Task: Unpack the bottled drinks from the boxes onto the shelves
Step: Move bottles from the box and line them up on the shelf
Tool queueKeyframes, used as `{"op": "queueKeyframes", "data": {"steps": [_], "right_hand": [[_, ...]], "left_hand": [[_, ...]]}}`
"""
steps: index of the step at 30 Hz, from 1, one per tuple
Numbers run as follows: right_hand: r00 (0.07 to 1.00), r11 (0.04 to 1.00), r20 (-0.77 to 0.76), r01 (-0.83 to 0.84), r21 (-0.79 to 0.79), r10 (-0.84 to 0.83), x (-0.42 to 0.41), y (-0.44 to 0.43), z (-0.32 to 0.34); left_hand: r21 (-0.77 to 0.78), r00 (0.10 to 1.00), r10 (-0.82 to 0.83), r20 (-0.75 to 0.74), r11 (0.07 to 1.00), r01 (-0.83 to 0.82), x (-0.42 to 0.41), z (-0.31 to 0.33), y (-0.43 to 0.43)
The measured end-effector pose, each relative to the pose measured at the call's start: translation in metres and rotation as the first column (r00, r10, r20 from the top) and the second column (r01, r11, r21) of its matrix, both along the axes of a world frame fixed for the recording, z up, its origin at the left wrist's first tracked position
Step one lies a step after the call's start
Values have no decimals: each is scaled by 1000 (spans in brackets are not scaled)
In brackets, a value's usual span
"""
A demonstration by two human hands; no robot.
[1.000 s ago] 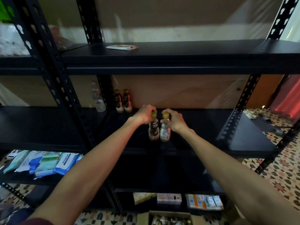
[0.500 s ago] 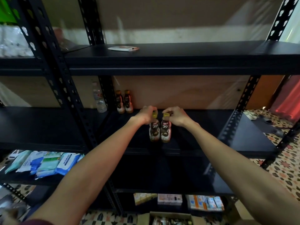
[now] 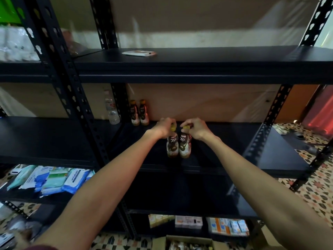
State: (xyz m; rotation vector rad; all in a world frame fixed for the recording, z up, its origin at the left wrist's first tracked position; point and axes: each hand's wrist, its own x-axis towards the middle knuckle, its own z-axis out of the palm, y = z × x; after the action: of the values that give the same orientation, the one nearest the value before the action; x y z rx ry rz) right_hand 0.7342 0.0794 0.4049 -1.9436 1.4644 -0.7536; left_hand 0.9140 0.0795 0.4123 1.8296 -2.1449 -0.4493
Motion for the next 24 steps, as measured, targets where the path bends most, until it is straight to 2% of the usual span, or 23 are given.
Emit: {"op": "queueKeyframes", "data": {"steps": [4, 8, 11, 15, 18, 24], "right_hand": [[998, 998, -27, -56, -10, 55, -1, -5, -4], [998, 999, 48, -44, -21, 45, -3, -4, -13], [989, 999, 140, -54, 3, 52, -4, 3, -20], [959, 994, 276, 35, 103, -63, -7, 13, -54], [960, 983, 261, 59, 174, -104, -6, 17, -84], [948, 980, 263, 151, 130, -181, 5, 12, -99]], "left_hand": [[-4, 1000, -4, -2, 1000, 4, 2, -3, -2], [-9, 999, 5, -35, 1000, -5, 4, -9, 0], [-29, 988, 22, -156, 999, -27, 7, -21, 8], [-11, 911, 189, -366, 978, -207, 7, -50, 26], [99, 865, 265, -426, 964, -246, 4, -76, 33], [87, 801, 317, -508, 944, -318, -6, -95, 18]]}}
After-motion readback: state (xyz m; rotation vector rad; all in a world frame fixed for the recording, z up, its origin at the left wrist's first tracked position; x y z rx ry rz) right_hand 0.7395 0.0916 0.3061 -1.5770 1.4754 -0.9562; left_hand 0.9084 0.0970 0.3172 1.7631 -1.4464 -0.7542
